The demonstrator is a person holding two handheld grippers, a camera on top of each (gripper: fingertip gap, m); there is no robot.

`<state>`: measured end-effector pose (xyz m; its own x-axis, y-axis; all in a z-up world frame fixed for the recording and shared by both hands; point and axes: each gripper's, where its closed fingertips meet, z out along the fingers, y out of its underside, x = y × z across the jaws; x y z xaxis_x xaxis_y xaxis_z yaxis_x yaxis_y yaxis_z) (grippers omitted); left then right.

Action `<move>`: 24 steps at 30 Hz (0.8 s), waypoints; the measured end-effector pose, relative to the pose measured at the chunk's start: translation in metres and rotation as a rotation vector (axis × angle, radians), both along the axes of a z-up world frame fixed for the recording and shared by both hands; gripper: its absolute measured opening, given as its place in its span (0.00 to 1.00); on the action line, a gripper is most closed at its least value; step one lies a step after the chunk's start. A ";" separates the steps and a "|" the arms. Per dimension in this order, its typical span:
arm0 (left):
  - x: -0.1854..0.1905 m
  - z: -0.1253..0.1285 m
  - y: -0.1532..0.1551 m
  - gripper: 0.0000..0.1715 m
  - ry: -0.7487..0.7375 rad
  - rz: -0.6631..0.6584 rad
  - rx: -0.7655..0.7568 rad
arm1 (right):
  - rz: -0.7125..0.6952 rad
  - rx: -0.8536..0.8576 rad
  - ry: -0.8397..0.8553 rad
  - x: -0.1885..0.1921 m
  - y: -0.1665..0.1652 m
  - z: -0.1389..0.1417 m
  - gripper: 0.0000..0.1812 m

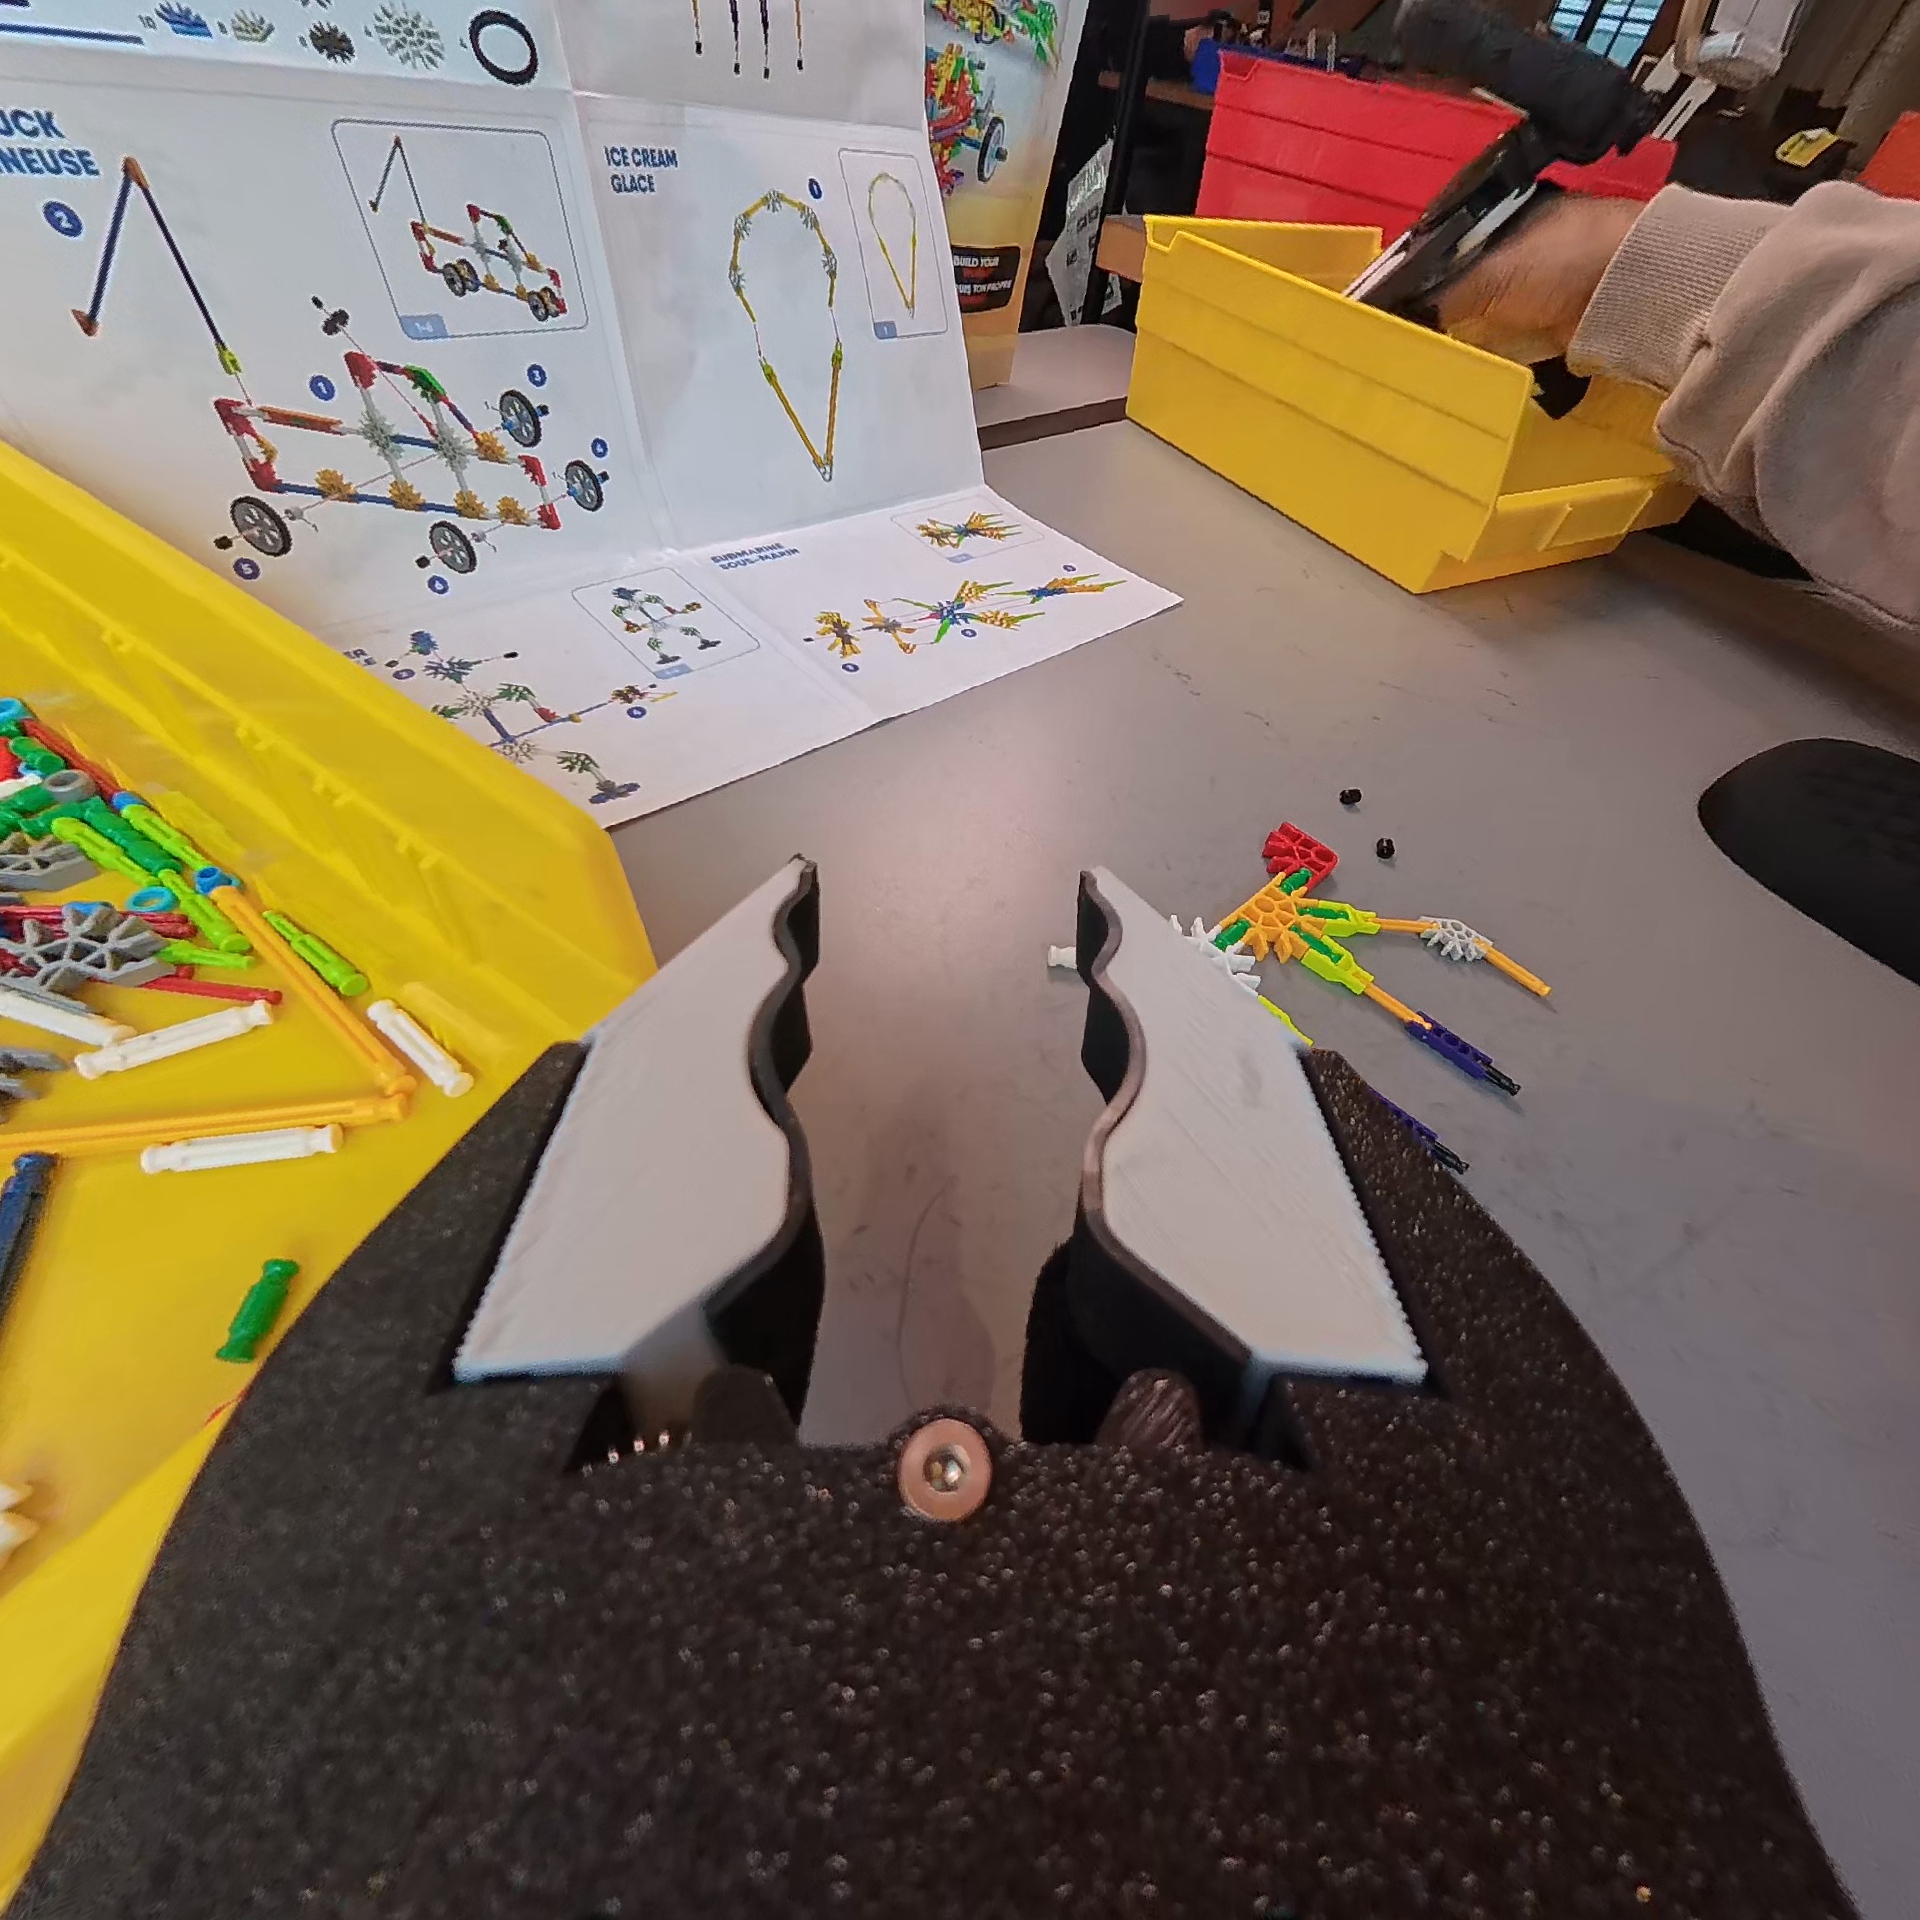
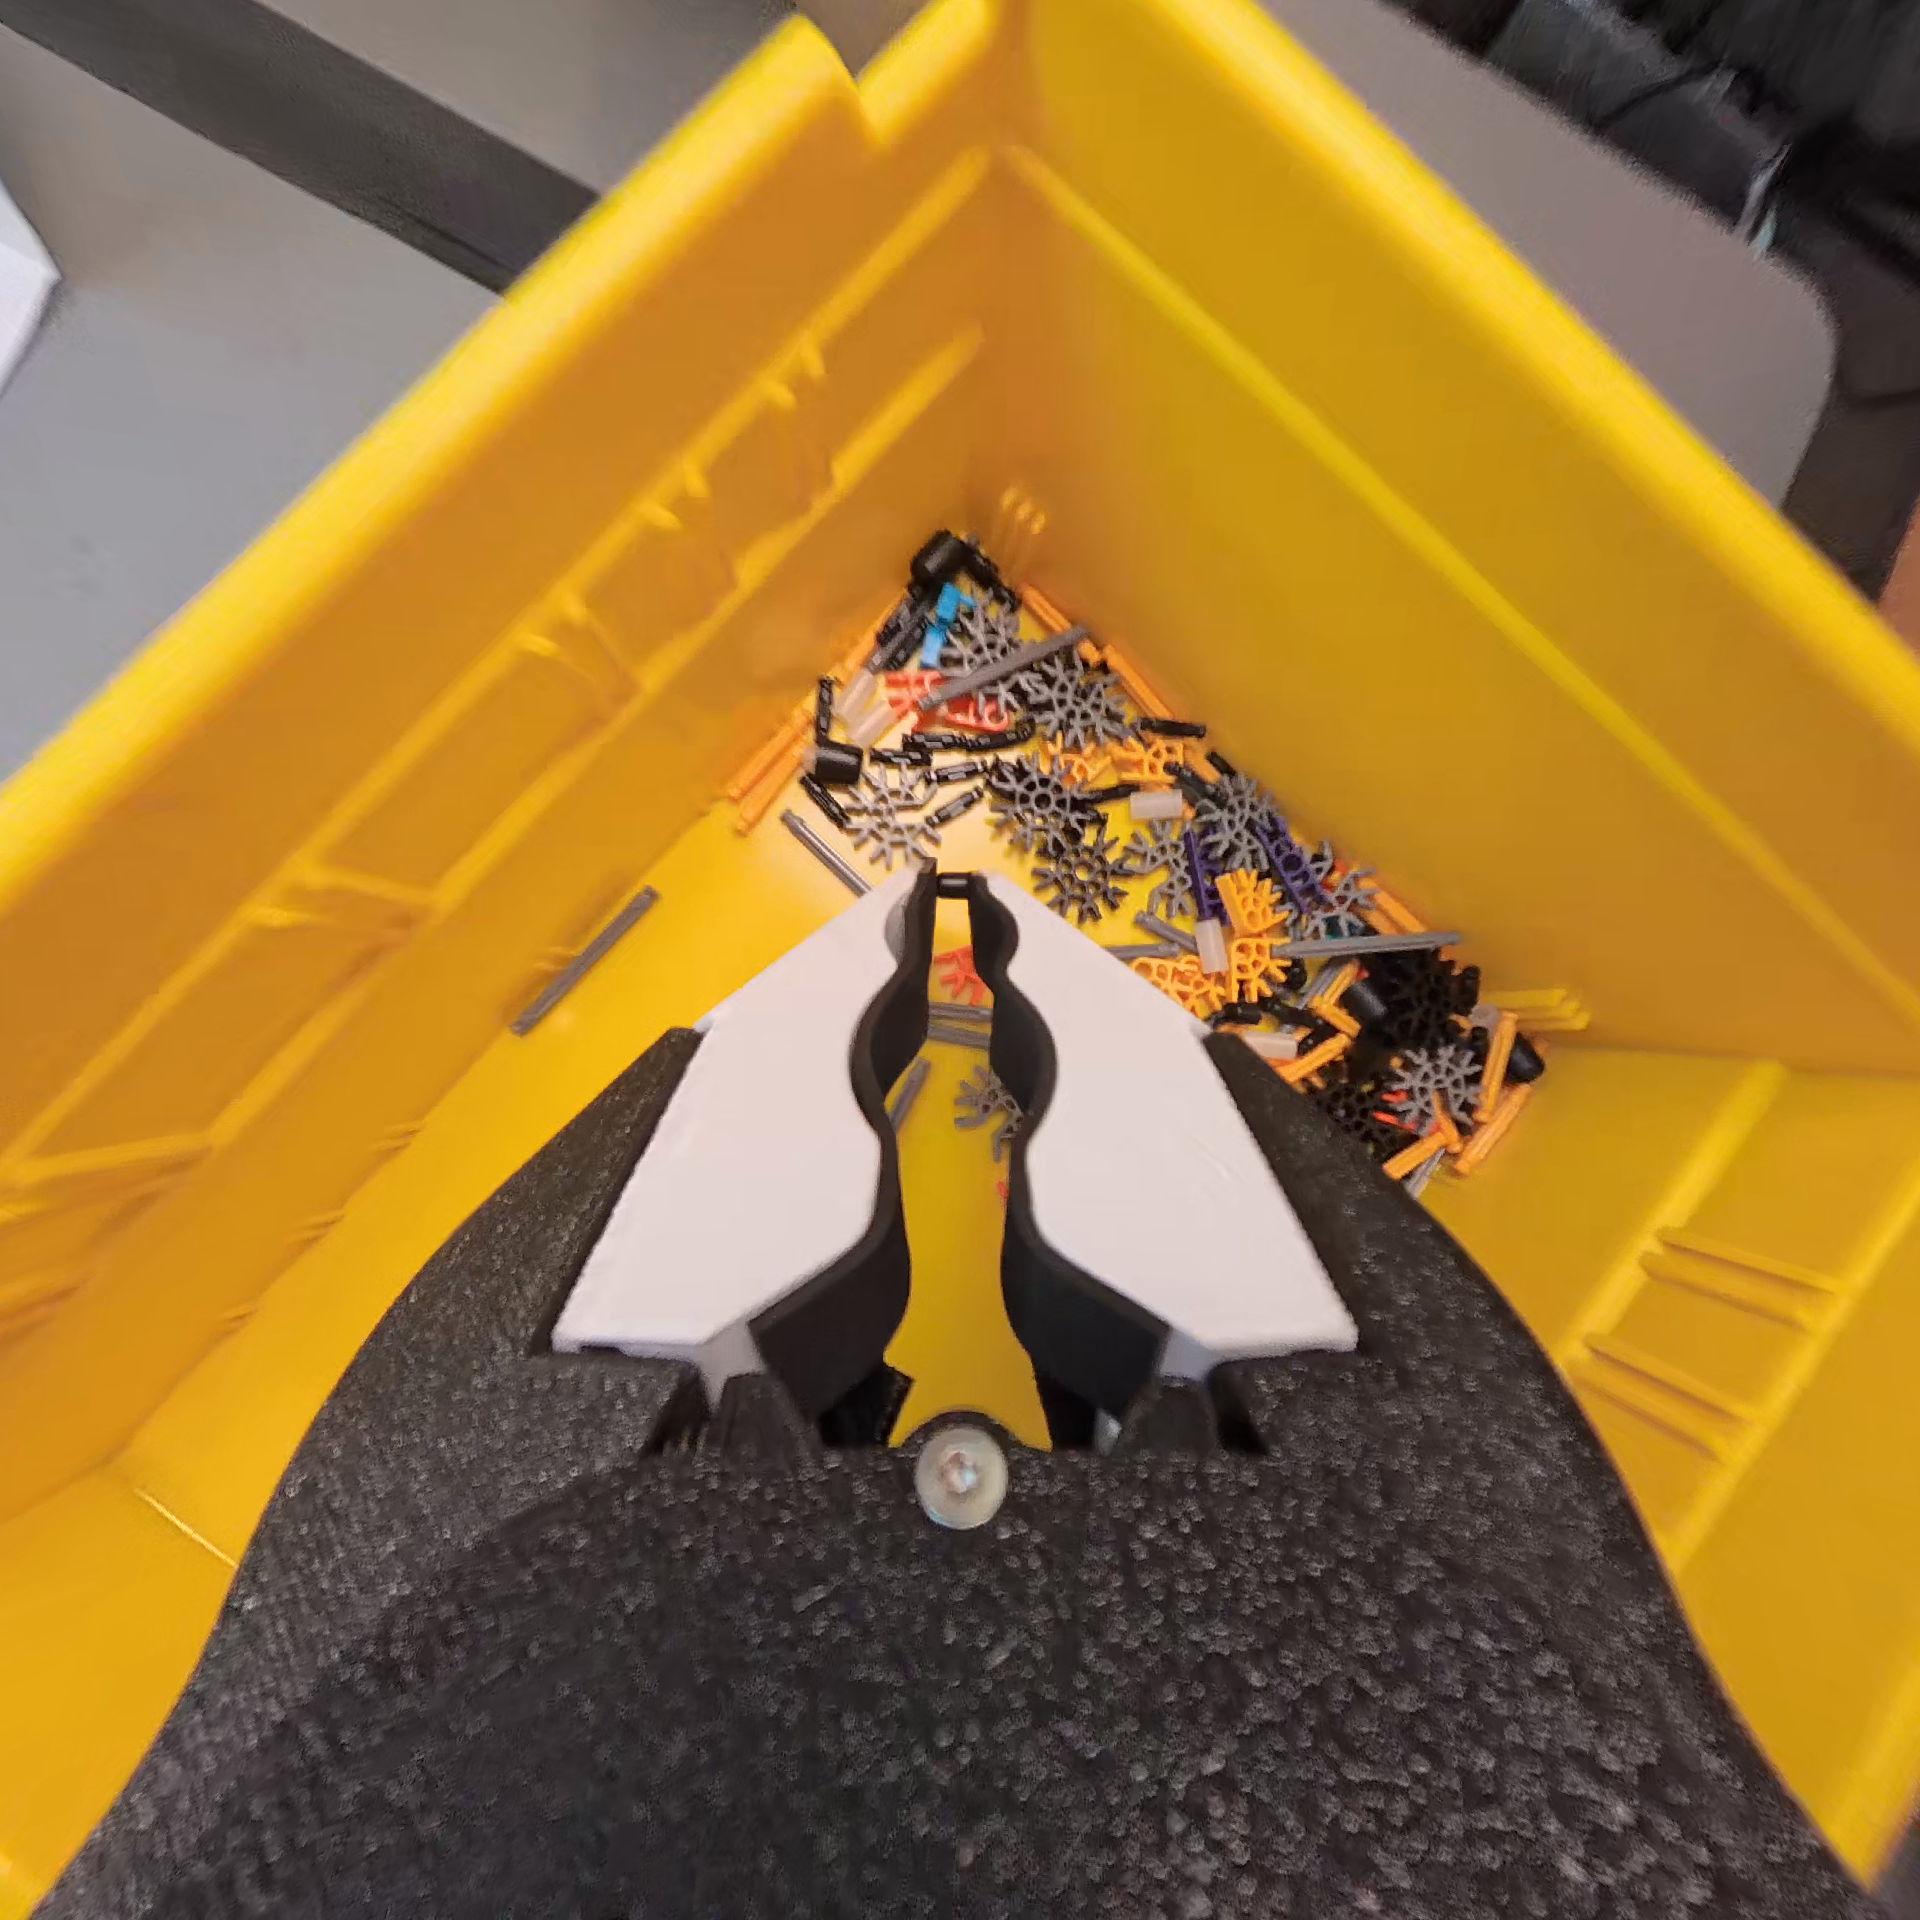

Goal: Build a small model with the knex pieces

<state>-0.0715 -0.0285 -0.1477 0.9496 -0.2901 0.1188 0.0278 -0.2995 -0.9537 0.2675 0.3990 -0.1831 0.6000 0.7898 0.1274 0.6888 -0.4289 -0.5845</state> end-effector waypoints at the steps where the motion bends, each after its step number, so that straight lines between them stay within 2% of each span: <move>1: 0.001 0.000 0.000 0.29 0.004 -0.002 0.002 | 0.023 0.065 0.017 -0.006 -0.006 0.015 0.03; 5: 0.005 0.001 -0.001 0.29 0.019 -0.020 0.006 | 0.141 0.267 0.005 -0.033 -0.051 0.068 0.03; 10: 0.012 0.002 -0.004 0.29 0.045 -0.049 0.013 | 0.308 0.357 0.013 -0.082 -0.131 0.099 0.03; 16: 0.046 0.012 -0.007 0.28 0.006 -0.179 0.027 | 0.544 0.380 0.071 -0.147 -0.234 0.096 0.03; 21: 0.089 0.034 -0.008 0.27 -0.133 -0.393 0.016 | 0.730 0.379 0.158 -0.192 -0.313 0.084 0.02; 24: 0.105 0.045 -0.009 0.27 -0.247 -0.496 0.002 | 0.829 0.352 0.291 -0.214 -0.361 0.081 0.02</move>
